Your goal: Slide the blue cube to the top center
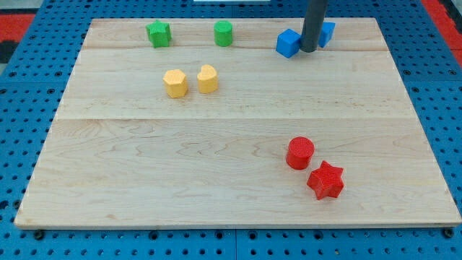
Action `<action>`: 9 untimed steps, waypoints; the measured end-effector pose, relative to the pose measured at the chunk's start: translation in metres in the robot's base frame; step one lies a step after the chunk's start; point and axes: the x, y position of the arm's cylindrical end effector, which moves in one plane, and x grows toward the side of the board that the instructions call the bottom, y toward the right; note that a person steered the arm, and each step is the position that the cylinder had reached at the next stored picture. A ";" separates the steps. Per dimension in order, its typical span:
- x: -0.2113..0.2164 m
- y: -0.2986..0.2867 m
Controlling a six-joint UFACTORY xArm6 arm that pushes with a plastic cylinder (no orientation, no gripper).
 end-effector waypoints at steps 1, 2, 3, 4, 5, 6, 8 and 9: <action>0.002 -0.001; 0.002 -0.011; 0.002 -0.029; 0.002 -0.046; 0.002 -0.062; 0.002 -0.077; 0.002 -0.091; 0.002 -0.106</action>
